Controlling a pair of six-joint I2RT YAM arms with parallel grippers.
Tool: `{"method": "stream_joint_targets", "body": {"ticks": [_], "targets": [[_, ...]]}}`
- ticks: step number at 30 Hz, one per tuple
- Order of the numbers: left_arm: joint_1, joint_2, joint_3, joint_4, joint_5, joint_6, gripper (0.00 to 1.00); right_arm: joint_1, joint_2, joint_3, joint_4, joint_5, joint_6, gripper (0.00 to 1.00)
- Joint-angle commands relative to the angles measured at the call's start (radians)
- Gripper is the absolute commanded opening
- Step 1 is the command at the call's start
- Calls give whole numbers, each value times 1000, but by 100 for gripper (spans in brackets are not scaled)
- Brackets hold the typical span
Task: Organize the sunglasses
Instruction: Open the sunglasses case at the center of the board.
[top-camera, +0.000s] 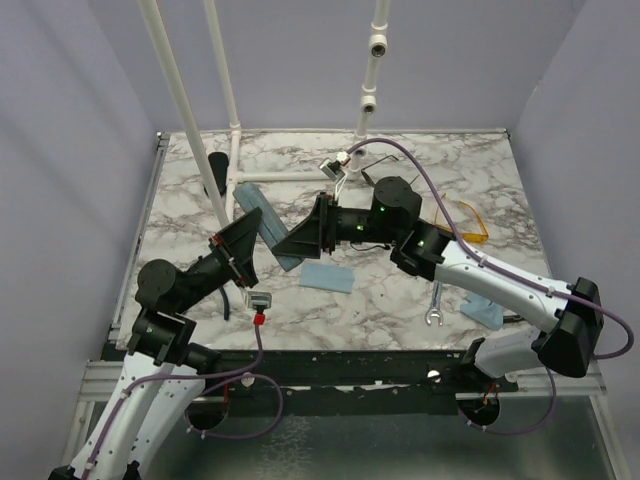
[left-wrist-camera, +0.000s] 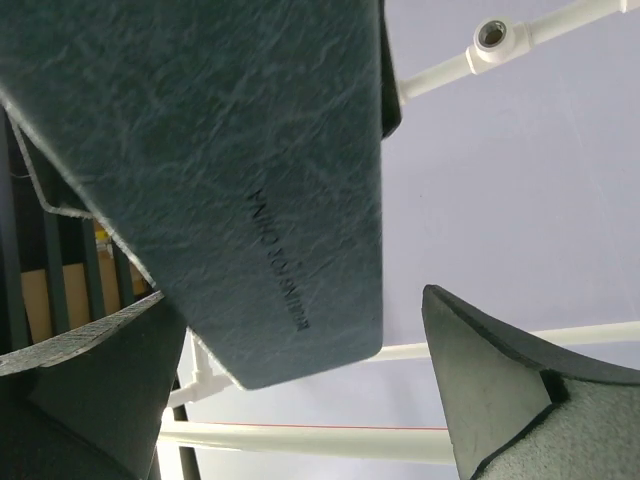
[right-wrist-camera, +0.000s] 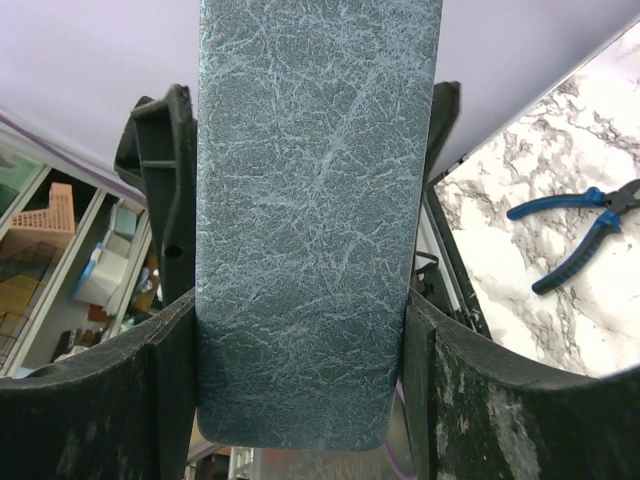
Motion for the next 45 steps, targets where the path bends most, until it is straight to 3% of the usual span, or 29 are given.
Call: {"method": "stream_joint_targets", "body": {"ticks": [1,3,5,12,14,18,21,22,28,35,40,43,45], "targets": [[6,-1,-8,4,-20,385,99,20,26,63,56,-44,-18,0],[6,-7,-8,3,-23,361,98,23,36,69,56,-51,-18,0],[6,-15,-9,0,-21,343,89,25,42,75,48,-50,-19,1],[6,-43,-22,-2,-11,311,17,25,54,84,43,-53,-26,0],[6,-56,-25,-3,-10,295,0,25,50,83,42,-47,-32,7],[6,-86,-29,-26,-28,238,0,25,10,83,-2,-4,-113,48],[6,-108,-8,-117,-68,128,0,25,-52,87,-72,51,-224,96],[6,-113,4,-150,-85,73,0,25,-79,84,-95,77,-271,99],[6,-63,187,-362,-156,-484,0,24,-274,4,-173,220,-530,100],[6,186,498,-749,-167,-1134,0,25,-365,-72,-278,155,-804,100],[6,327,644,-910,125,-1488,0,25,-350,-111,-239,98,-883,100],[6,344,634,-890,361,-1633,0,25,-316,-108,-178,47,-867,100],[6,331,605,-816,437,-1745,0,25,-301,-104,-129,14,-849,100]]}}
